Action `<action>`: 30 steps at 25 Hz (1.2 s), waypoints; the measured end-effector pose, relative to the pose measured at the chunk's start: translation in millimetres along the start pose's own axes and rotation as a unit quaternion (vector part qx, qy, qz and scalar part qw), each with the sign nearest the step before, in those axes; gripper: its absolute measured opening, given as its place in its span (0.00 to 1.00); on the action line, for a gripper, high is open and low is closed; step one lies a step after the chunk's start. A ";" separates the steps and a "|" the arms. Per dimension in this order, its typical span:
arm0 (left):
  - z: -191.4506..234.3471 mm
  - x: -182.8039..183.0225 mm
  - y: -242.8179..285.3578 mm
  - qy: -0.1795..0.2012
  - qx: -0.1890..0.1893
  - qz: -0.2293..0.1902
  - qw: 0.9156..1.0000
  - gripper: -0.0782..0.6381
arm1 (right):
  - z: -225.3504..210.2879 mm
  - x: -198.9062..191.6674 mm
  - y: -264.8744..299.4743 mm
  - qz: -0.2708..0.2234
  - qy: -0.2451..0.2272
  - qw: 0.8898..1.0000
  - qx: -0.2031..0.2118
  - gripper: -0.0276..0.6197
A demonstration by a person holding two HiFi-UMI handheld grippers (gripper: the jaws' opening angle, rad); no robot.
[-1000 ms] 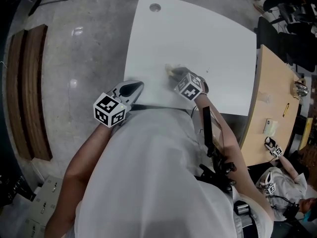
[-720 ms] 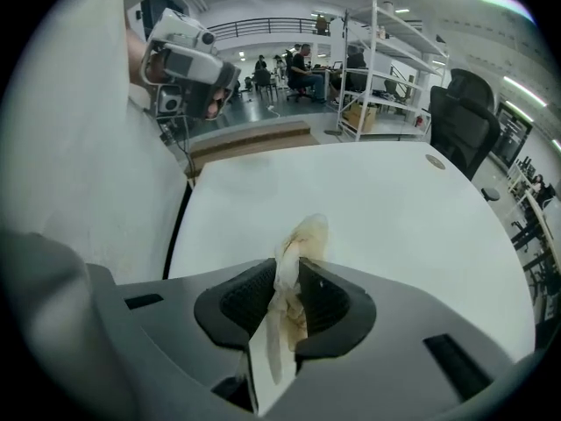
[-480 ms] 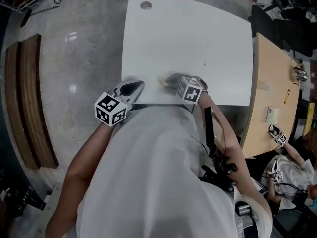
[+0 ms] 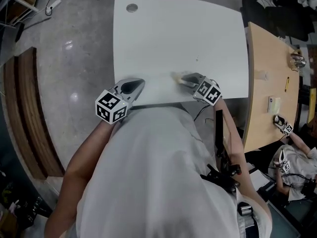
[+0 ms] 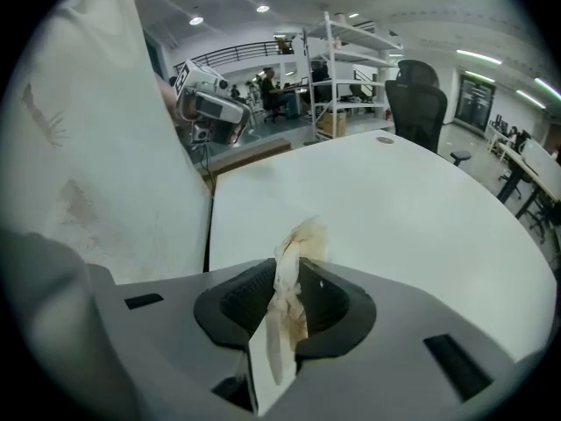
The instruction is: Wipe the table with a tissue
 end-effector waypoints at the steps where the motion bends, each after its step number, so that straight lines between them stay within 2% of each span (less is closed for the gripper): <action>1: -2.2 1.1 4.1 0.000 0.000 0.000 1.000 0.12 | -3.7 -7.4 -6.2 -0.006 0.009 1.000 -0.011 0.17; 9: -19.3 11.1 36.6 -0.001 0.015 0.006 1.000 0.12 | -43.3 -44.6 -47.2 -0.045 0.068 0.992 -0.094 0.17; 16: -42.5 15.3 61.7 -0.014 0.055 0.000 0.998 0.12 | -77.5 -69.5 -72.6 -0.078 0.082 0.986 -0.119 0.17; 18: -48.5 17.6 65.4 -0.015 0.062 -0.002 0.998 0.12 | -87.5 -73.0 -78.9 -0.072 0.082 0.986 -0.128 0.17; 22: -61.5 17.6 71.9 -0.018 0.077 0.001 0.997 0.12 | -113.0 -82.3 -81.7 -0.030 0.076 0.986 -0.146 0.17; 25: -73.5 16.1 77.7 -0.020 0.089 0.003 0.996 0.12 | -128.2 -86.1 -77.0 -0.007 0.063 0.988 -0.141 0.17; 30: -89.7 13.4 83.4 -0.029 0.116 0.004 0.993 0.12 | -145.5 -77.8 -69.2 -0.006 0.033 0.992 -0.124 0.17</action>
Point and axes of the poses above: the fingertips, and each gripper's own axes: y forward along the fingers, z to its left, x out of its top, the point moved 8 cm from there along -y, backward along the fingers, and after that the axes turned 5 degrees about x, right-handed, at the moved point
